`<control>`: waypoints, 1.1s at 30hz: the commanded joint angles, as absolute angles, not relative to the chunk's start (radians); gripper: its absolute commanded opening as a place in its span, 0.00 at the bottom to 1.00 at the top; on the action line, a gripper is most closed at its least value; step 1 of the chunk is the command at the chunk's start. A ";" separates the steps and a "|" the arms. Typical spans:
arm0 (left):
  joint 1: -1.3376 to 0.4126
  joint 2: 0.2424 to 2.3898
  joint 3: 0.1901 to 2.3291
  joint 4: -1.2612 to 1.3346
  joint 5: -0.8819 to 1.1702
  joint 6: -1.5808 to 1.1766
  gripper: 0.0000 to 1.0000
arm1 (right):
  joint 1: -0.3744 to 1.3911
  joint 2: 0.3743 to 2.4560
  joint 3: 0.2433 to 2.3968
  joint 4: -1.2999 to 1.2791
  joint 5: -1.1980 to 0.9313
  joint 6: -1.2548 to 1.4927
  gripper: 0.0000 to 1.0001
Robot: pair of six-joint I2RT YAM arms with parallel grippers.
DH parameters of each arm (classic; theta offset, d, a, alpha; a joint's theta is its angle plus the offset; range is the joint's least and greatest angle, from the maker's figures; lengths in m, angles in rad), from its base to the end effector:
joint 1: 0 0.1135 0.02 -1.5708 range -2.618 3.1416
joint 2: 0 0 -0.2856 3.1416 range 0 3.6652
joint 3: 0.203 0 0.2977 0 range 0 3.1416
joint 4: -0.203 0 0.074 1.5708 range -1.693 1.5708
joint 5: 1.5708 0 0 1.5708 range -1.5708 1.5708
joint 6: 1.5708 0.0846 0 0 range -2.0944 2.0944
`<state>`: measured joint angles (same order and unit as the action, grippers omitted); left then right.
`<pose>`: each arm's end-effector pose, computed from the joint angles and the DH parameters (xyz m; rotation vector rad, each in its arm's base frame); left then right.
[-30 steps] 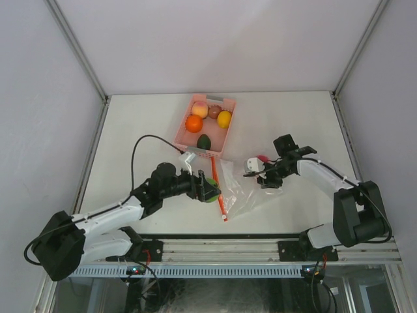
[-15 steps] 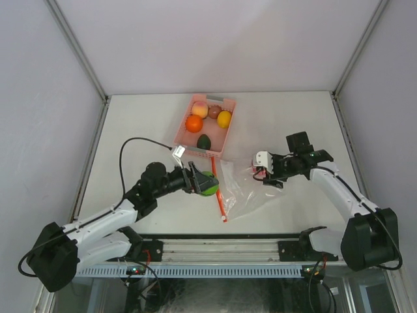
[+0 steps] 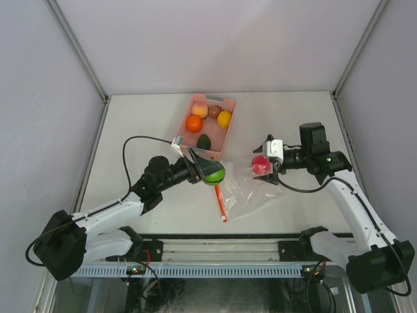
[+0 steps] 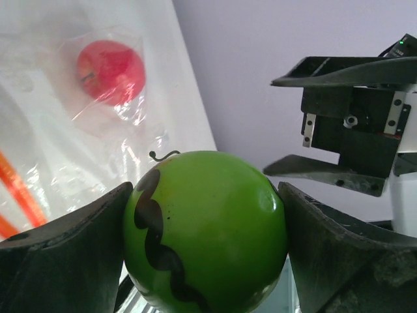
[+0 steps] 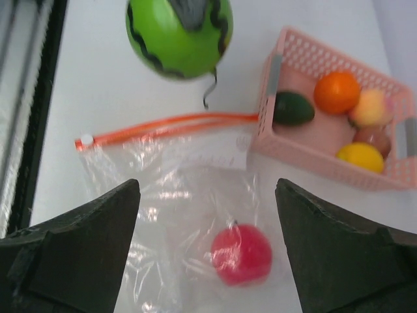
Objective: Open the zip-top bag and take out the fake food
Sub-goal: Pick up the fake fruit from the zipper food storage bag, then place the fake fruit in the bin.
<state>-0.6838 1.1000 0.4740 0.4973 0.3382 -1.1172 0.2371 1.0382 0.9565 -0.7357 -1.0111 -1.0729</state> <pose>0.2260 -0.2204 0.2261 -0.1342 1.9777 -1.5581 0.2280 0.1288 0.3088 -1.5559 1.3111 0.6864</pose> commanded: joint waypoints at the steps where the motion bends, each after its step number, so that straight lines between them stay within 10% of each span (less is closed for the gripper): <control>1: -0.680 1.123 0.564 0.610 0.296 -1.251 0.05 | 0.262 1.086 1.103 -0.655 -1.231 -0.860 0.84; 10: -0.740 1.176 0.597 0.684 0.137 -1.445 0.02 | 0.328 1.109 1.038 -0.224 -1.114 -0.313 0.87; 33: -0.838 1.262 0.717 0.569 -0.067 -1.570 0.01 | 0.481 1.154 0.884 0.117 -0.782 0.087 1.00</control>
